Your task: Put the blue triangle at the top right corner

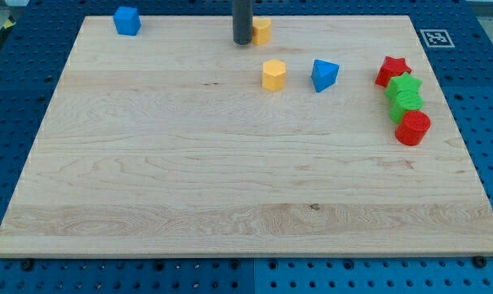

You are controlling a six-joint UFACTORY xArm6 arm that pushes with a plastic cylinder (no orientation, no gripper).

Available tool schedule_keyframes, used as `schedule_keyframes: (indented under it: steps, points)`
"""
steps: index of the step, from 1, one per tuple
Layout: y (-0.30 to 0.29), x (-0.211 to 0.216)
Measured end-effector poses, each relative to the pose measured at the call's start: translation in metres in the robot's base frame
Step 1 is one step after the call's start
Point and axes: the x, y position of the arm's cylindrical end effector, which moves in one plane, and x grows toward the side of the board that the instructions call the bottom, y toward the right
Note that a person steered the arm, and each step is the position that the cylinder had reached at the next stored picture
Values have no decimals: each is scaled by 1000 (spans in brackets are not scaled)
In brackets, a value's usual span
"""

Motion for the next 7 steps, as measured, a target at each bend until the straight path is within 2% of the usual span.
schedule_keyframes:
  steps: [1,3,4,6,7]
  points:
    - [-2,9]
    - [-54,105]
    - [-66,127]
    - [-65,133]
    - [-34,145]
